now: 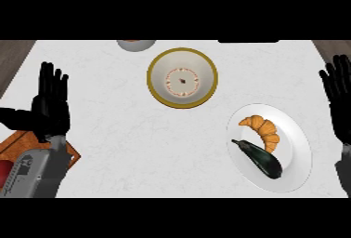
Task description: Pick the croissant from the plate and place it in the bowl
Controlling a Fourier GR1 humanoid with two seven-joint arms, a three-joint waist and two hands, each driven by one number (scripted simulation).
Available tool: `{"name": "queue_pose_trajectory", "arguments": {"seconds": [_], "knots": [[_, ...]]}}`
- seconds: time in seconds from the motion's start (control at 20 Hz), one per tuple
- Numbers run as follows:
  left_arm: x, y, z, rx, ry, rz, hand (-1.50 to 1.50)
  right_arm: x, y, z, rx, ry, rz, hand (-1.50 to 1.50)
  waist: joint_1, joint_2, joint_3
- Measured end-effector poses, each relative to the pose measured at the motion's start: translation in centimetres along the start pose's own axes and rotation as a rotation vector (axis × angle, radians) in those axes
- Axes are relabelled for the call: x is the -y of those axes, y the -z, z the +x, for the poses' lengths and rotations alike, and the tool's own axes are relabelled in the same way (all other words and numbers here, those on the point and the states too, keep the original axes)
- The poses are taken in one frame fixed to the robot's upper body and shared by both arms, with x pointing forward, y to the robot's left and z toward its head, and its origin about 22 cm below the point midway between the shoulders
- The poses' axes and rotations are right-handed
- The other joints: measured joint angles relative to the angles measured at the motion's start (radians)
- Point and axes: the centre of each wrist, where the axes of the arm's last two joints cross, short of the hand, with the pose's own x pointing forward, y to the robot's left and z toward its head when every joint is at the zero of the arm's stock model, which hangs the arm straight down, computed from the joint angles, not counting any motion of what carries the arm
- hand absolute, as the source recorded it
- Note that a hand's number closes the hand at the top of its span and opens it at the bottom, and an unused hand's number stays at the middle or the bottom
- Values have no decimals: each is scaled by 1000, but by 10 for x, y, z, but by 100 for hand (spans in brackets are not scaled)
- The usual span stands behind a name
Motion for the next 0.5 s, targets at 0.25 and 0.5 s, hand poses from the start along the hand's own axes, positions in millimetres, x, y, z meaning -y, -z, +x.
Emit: {"name": "queue_pose_trajectory", "arguments": {"seconds": [0.25,0.5], "knots": [[24,-22,-11,-88,5,-229,0,19,-5,2,73,-121,177,150,12,5,11],[43,-49,-21,-207,-5,-465,0,50,-26,-25,46,-345,104,-150,5,9,12]]}}
